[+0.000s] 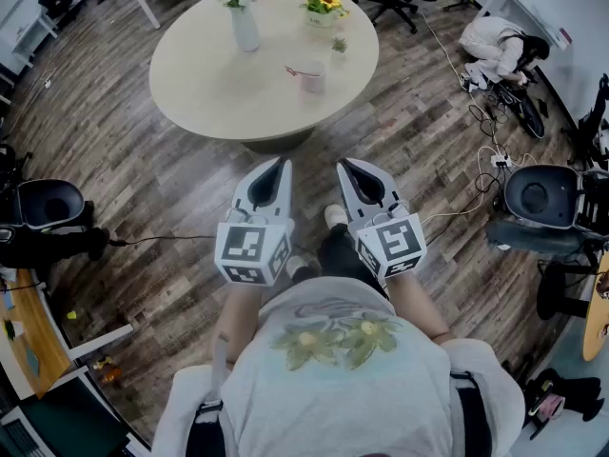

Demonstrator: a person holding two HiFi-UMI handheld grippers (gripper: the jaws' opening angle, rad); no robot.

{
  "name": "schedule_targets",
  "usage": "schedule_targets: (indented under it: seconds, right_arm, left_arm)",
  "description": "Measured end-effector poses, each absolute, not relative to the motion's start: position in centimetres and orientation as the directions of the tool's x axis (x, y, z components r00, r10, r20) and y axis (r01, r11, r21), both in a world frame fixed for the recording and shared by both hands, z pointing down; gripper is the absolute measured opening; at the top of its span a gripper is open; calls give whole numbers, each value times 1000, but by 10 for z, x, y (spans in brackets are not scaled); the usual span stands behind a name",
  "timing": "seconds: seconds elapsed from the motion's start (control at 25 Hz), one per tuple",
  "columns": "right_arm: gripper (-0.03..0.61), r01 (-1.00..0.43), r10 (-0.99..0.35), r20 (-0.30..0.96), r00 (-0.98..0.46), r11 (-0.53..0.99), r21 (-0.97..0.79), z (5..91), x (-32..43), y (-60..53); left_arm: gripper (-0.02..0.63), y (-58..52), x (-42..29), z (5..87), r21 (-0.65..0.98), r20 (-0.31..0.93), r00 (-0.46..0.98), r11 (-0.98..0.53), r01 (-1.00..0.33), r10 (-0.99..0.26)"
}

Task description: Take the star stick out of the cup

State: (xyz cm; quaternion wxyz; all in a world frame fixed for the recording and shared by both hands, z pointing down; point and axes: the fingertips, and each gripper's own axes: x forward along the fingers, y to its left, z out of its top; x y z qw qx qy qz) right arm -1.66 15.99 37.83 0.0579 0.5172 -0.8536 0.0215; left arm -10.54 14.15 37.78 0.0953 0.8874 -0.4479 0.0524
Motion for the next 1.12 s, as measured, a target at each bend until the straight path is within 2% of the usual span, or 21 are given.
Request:
schedule_targets:
  seconds: [0.32,0.4,0.52,0.68,1.12]
  right_arm:
    - [17,-892,-887,114,-447,451,9,379,-13,144]
    - [17,-890,-885,115,-452,456,10,378,-11,138]
    - [17,-887,-882,114,-456,461,13,374,-9,126]
    - [17,-886,-882,108,-459,463,15,373,-8,112]
    - [17,-881,-876,113,-470,474,9,372,13,62]
  left_arm:
    - [18,122,-100,373,97,171,599,-592,-800,-782]
    - [114,112,-97,371,89,166,602,-596,-798,-781]
    - [226,98,-96,366,88,140,605,-599,-796,-784]
    - [304,79,-99,364,87,123,592,-586,-806,-796]
    - [324,27,-90,369,89,150,542,-535,-840,-827]
